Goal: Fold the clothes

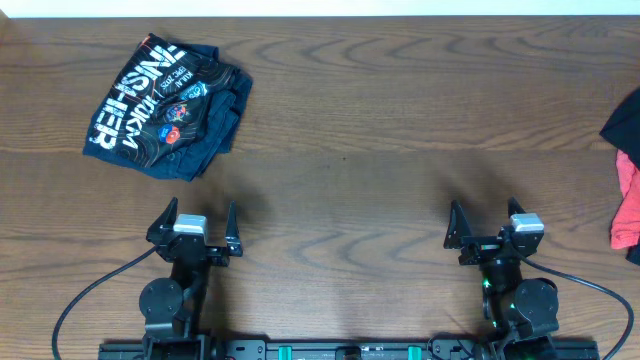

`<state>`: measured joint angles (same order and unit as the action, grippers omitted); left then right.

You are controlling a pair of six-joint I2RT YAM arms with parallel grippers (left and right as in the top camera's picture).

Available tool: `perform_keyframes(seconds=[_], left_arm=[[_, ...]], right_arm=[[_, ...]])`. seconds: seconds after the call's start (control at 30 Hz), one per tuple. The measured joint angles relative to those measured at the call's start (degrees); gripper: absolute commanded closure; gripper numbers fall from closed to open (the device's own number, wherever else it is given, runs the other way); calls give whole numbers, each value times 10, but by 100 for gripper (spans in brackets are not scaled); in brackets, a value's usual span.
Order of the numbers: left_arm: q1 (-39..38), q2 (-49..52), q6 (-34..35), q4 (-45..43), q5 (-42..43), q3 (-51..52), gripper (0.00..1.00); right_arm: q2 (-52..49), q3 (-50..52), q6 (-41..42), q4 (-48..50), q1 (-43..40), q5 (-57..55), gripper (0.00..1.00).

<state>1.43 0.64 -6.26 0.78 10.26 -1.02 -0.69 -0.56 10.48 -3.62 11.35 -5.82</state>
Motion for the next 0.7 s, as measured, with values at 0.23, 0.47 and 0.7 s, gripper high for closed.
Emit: perform_keyframes(seconds=[0.23, 0.47, 0.7], left_arm=[[0, 7, 0, 0, 0, 0, 2], [0, 7, 0, 0, 0, 0, 2], [0, 7, 0, 0, 0, 0, 2]], right_arm=[[0, 0, 0, 0, 0, 0, 1], [0, 0, 0, 0, 0, 0, 1], [0, 0, 0, 0, 0, 0, 1]])
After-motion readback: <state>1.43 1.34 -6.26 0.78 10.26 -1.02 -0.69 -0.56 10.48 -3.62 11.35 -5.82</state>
